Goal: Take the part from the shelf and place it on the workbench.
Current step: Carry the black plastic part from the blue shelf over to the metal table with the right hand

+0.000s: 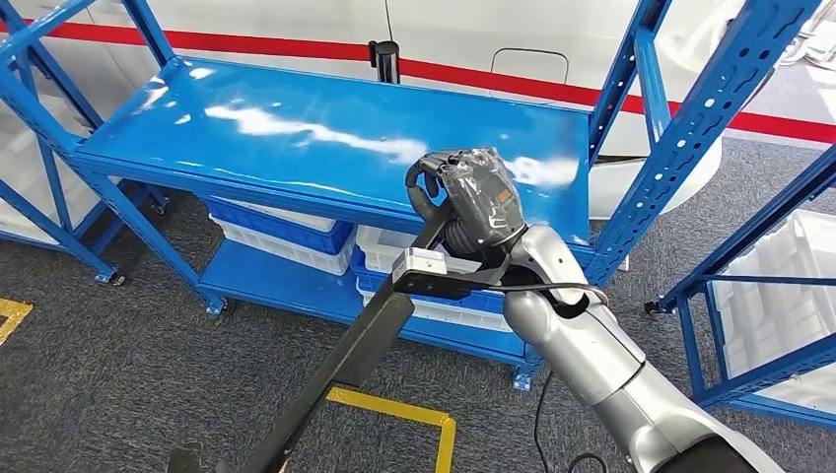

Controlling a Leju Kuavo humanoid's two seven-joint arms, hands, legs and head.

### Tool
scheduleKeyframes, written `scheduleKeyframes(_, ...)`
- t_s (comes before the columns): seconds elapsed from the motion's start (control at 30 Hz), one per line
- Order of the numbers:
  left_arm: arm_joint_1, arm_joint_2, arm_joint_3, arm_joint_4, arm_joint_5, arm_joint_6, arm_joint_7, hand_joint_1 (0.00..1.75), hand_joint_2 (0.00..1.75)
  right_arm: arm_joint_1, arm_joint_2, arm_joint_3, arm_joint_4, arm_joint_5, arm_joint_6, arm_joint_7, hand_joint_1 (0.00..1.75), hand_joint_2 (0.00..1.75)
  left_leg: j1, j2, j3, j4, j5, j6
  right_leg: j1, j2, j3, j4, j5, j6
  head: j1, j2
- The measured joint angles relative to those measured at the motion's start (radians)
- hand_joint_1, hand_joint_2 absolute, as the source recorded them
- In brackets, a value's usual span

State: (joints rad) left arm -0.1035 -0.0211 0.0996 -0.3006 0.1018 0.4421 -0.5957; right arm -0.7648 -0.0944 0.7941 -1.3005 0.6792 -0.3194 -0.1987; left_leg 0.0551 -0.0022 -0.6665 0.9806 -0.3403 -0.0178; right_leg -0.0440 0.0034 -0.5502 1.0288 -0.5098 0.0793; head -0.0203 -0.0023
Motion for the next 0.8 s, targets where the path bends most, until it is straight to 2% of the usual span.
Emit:
scheduleKeyframes(0.03, 0.000, 0.001, 0.000, 0.000, 0.000, -0.001, 0.000, 0.00, 1.75, 0.000, 0.000, 0.000, 0.000, 0.000, 0.001, 0.000, 1.62, 1.75, 0.000, -0.001, -0.006, 0.006, 0.002, -0.010, 0.003, 0.002, 0.003, -0.011, 0.005, -0.008, 0.000, 0.000)
scheduleKeyframes(0.1, 0.002, 0.001, -0.001, 0.000, 0.000, -0.001, 0.000, 0.00, 1.75, 0.000, 0.001, 0.001, 0.000, -0.001, 0.003, 0.000, 1.62, 1.75, 0.001, -0.002, -0.012, 0.005, 0.014, -0.022, 0.007, 0.006, -0.010, 0.003, 0.015, -0.036, -0.001, 0.000)
scheduleKeyframes(0.13, 0.003, 0.001, -0.002, 0.000, 0.000, -0.001, 0.000, 0.00, 1.75, 0.000, 0.002, 0.002, 0.000, -0.001, 0.004, 0.000, 1.62, 1.75, 0.004, -0.001, -0.015, 0.006, 0.013, -0.024, 0.006, 0.005, -0.015, 0.006, 0.021, -0.047, -0.003, 0.000)
scheduleKeyframes(0.17, 0.003, 0.002, -0.002, 0.000, 0.000, -0.001, 0.001, 0.00, 1.75, -0.001, 0.003, 0.002, 0.000, -0.001, 0.006, 0.000, 1.62, 1.75, 0.006, 0.000, -0.023, 0.021, -0.003, -0.025, 0.006, 0.005, -0.020, 0.007, 0.027, -0.057, -0.003, 0.000)
scheduleKeyframes(0.2, 0.004, 0.002, -0.002, 0.000, 0.000, -0.001, 0.001, 0.00, 1.75, -0.001, 0.003, 0.002, 0.000, -0.001, 0.008, 0.000, 1.62, 1.75, 0.006, 0.001, -0.037, 0.059, -0.037, -0.024, 0.007, 0.003, -0.026, 0.007, 0.034, -0.067, -0.004, 0.000)
scheduleKeyframes(0.27, 0.003, 0.003, -0.002, 0.000, 0.000, -0.001, 0.001, 0.00, 1.75, -0.001, 0.004, 0.003, 0.000, -0.001, 0.010, 0.000, 1.62, 1.75, 0.001, 0.002, -0.085, 0.198, -0.135, -0.020, 0.014, 0.001, -0.042, 0.007, 0.047, -0.084, -0.006, 0.000)
scheduleKeyframes(0.3, 0.003, 0.004, -0.002, 0.000, 0.000, -0.001, 0.001, 0.00, 1.75, -0.001, 0.005, 0.003, 0.000, -0.001, 0.010, 0.000, 1.62, 1.75, -0.002, 0.002, -0.107, 0.271, -0.176, -0.017, 0.020, 0.001, -0.052, 0.008, 0.054, -0.089, -0.006, 0.000)
scheduleKeyframes(0.33, 0.004, 0.004, -0.002, 0.000, 0.000, -0.001, 0.001, 0.00, 1.75, 0.000, 0.005, 0.003, 0.000, -0.002, 0.011, 0.000, 1.62, 1.75, -0.005, 0.002, -0.115, 0.318, -0.200, -0.012, 0.026, 0.000, -0.062, 0.008, 0.061, -0.092, -0.006, 0.000)
scheduleKeyframes(0.37, 0.004, 0.004, -0.002, 0.000, 0.000, -0.001, 0.001, 0.00, 1.75, 0.001, 0.005, 0.004, 0.000, -0.001, 0.011, 0.000, 1.62, 1.75, -0.009, 0.002, -0.102, 0.324, -0.206, -0.005, 0.031, 0.000, -0.071, 0.008, 0.067, -0.093, -0.006, 0.000)
scheduleKeyframes(0.4, 0.004, 0.004, -0.002, 0.000, 0.000, -0.001, 0.001, 0.00, 1.75, 0.001, 0.005, 0.003, 0.000, -0.001, 0.011, 0.000, 1.62, 1.75, -0.015, 0.002, -0.066, 0.290, -0.198, 0.005, 0.035, 0.000, -0.078, 0.008, 0.073, -0.094, -0.006, 0.000)
scheduleKeyframes(0.47, 0.001, 0.005, -0.002, 0.000, 0.000, -0.001, 0.001, 0.00, 1.75, 0.000, 0.005, 0.002, -0.001, -0.001, 0.010, 0.000, 1.62, 1.75, -0.027, 0.003, 0.039, 0.154, -0.172, 0.029, 0.042, 0.000, -0.088, 0.007, 0.083, -0.091, -0.005, 0.000)
scheduleKeyframes(0.5, -0.001, 0.006, -0.002, 0.000, 0.000, 0.000, 0.000, 0.00, 1.75, -0.001, 0.005, 0.002, -0.001, -0.001, 0.010, 0.000, 1.62, 1.75, -0.034, 0.005, 0.077, 0.098, -0.165, 0.037, 0.044, -0.001, -0.090, 0.007, 0.087, -0.088, -0.004, 0.000)
scheduleKeyframes(0.53, -0.003, 0.006, -0.002, -0.001, -0.001, 0.001, 0.000, 0.00, 1.75, -0.002, 0.005, 0.001, -0.001, -0.002, 0.010, 0.000, 1.62, 1.75, -0.041, 0.007, 0.098, 0.065, -0.162, 0.042, 0.044, -0.003, -0.091, 0.006, 0.091, -0.083, -0.004, 0.000)
scheduleKeyframes(0.6, -0.003, 0.007, -0.003, -0.001, -0.001, 0.002, -0.001, 0.00, 1.75, -0.005, 0.005, 0.001, -0.001, -0.002, 0.010, 0.000, 1.62, 1.75, -0.050, 0.009, 0.100, 0.050, -0.154, 0.048, 0.043, -0.007, -0.091, 0.001, 0.101, -0.069, -0.004, 0.000)
scheduleKeyframes(0.67, -0.003, 0.007, -0.004, -0.001, -0.002, 0.002, -0.001, 0.00, 1.75, -0.007, 0.004, 0.001, -0.001, -0.002, 0.010, 0.000, 1.62, 1.75, -0.047, 0.010, 0.098, 0.035, -0.133, 0.056, 0.044, -0.007, -0.100, 0.008, 0.099, -0.060, -0.003, 0.000)
scheduleKeyframes(0.7, -0.003, 0.006, -0.005, -0.001, -0.002, 0.002, -0.001, 0.00, 1.75, -0.007, 0.003, 0.000, -0.001, -0.002, 0.010, 0.000, 1.62, 1.75, -0.045, 0.011, 0.095, 0.027, -0.122, 0.060, 0.045, -0.006, -0.114, 0.032, 0.081, -0.060, -0.002, 0.000)
scheduleKeyframes(0.73, -0.003, 0.005, -0.006, -0.001, -0.002, 0.002, -0.001, 0.00, 1.75, -0.008, 0.002, 0.000, -0.001, -0.003, 0.010, 0.000, 1.62, 1.75, -0.043, 0.012, 0.090, 0.022, -0.113, 0.063, 0.045, -0.006, -0.134, 0.079, 0.050, -0.063, 0.000, 0.000)
scheduleKeyframes(0.8, -0.003, 0.004, -0.008, -0.001, -0.002, 0.002, -0.001, 0.00, 1.75, -0.006, -0.001, 0.001, -0.001, -0.004, 0.011, 0.000, 1.62, 1.75, -0.045, 0.013, 0.074, 0.022, -0.100, 0.067, 0.044, -0.005, -0.181, 0.211, -0.021, -0.066, 0.004, 0.000)
